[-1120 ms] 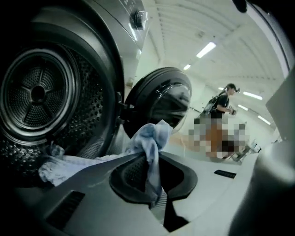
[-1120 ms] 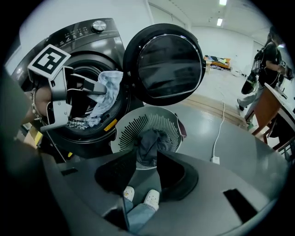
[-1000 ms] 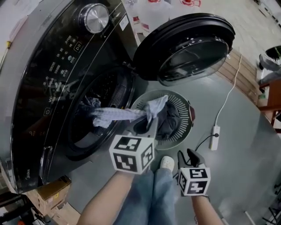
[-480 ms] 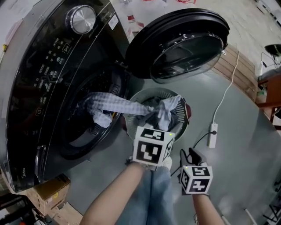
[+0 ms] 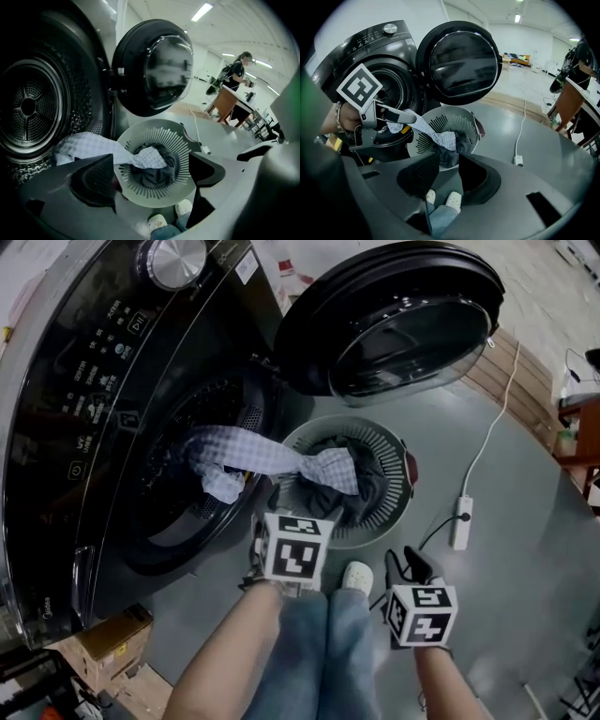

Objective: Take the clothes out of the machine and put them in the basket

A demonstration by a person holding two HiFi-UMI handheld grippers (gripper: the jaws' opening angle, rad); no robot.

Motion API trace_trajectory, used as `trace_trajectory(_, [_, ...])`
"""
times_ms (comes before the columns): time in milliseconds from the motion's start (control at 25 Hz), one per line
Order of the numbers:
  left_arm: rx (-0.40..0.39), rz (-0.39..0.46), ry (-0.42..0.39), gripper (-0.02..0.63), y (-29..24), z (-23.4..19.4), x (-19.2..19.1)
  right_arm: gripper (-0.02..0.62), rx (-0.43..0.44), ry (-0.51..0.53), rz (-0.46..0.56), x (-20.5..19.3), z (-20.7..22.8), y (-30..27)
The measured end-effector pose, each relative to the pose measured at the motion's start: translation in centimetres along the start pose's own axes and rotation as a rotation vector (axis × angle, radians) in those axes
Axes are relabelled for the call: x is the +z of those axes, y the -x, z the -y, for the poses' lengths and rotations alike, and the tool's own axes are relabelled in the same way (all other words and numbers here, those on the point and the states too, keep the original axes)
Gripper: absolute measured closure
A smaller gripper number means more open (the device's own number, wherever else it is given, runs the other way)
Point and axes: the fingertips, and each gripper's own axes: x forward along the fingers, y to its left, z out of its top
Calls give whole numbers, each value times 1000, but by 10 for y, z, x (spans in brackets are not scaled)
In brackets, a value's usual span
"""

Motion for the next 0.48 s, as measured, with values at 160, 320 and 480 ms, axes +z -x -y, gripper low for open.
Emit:
trace_trajectory(160, [122,-29,13,129,7,-53,-21,466,12,24,-13,2,-8,-10])
trace_trajectory(320, [287,-48,0,120,14,-111,-39,467,31,55,-20,6,-24,-21])
trace_trajectory(480, [384,-93,60,121,14,-154,-63,468,58,97,-31,8,-41,-30])
